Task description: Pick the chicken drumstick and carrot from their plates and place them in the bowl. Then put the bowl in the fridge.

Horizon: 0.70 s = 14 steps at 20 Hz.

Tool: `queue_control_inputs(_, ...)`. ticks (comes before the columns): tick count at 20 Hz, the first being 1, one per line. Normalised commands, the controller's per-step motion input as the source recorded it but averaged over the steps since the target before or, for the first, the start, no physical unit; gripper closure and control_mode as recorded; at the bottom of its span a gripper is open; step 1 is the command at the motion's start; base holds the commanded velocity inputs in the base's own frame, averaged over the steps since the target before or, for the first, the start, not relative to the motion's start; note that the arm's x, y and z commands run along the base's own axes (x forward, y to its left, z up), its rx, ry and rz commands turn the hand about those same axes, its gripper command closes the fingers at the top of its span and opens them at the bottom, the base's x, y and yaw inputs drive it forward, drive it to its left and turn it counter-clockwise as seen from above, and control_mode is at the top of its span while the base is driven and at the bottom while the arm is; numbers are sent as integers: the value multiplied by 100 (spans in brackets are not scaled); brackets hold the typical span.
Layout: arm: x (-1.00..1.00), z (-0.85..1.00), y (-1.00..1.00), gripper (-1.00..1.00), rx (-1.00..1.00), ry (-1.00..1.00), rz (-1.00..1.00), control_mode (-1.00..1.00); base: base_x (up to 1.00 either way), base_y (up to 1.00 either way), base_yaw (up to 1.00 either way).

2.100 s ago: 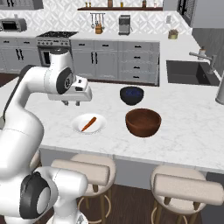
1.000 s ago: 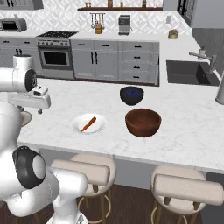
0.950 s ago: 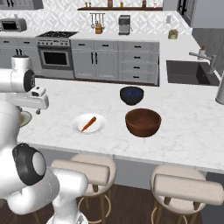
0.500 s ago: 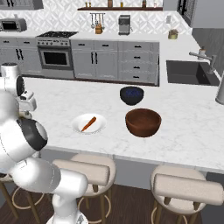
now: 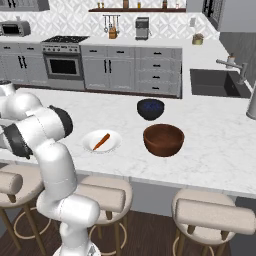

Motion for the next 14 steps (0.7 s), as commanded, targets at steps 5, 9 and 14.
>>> queue_control_inputs(5, 24, -47, 60, -100, -8, 12, 0, -100, 0, 0, 0)
queue_control_inputs(9, 19, -25, 41, -100, -7, 2, 0, -100, 0, 0, 0)
queue_control_inputs(14, 31, -9, 7, -100, -4, 0, 0, -100, 0, 0, 0)
